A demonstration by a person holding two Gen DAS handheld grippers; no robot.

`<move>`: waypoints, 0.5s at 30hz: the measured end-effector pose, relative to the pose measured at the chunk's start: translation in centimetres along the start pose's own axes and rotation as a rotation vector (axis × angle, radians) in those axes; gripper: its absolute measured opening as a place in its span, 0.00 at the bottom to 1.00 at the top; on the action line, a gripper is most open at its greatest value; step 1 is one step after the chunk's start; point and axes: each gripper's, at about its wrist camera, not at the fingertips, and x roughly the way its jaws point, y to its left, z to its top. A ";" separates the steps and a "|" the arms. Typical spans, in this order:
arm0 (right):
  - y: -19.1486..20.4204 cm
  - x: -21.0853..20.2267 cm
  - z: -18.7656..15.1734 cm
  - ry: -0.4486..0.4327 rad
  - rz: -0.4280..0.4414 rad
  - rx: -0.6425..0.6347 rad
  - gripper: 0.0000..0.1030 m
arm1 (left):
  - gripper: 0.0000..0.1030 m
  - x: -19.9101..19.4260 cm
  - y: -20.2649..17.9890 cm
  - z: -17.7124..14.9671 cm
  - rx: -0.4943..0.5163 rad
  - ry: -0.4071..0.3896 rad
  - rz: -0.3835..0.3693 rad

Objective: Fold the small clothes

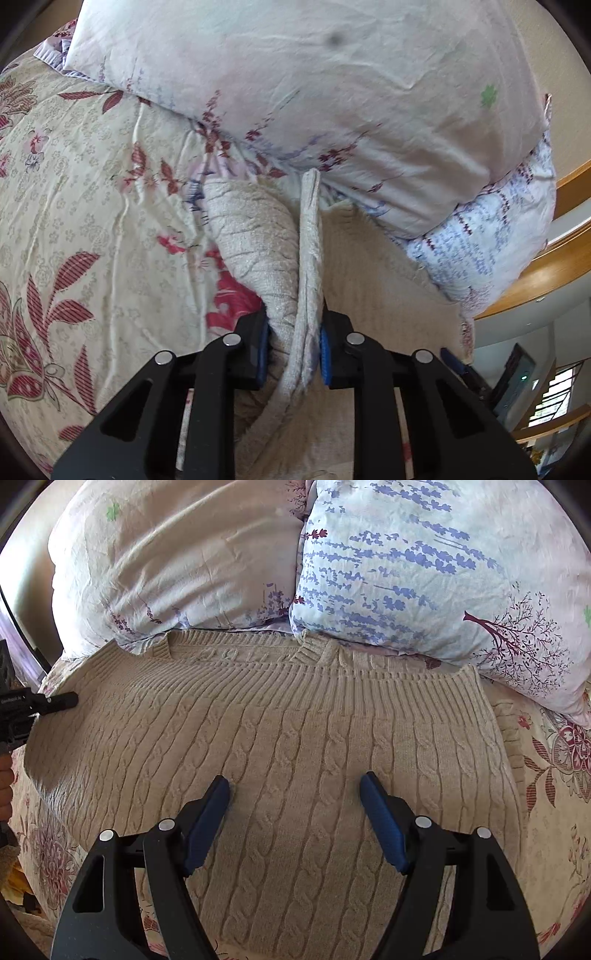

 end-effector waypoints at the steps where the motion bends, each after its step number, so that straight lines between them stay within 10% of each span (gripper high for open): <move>1: -0.1 -0.1 0.0 0.003 0.003 0.003 0.73 | 0.19 -0.2 -0.5 0.1 -0.004 -0.004 -0.015; 10: -2.9 -3.2 0.1 -0.046 0.083 0.111 0.73 | 0.18 -1.7 -9.7 0.4 0.082 -0.037 -0.196; 15: -6.3 -5.0 -0.4 -0.062 0.296 0.269 0.73 | 0.18 1.1 -15.5 -0.7 0.136 0.028 -0.282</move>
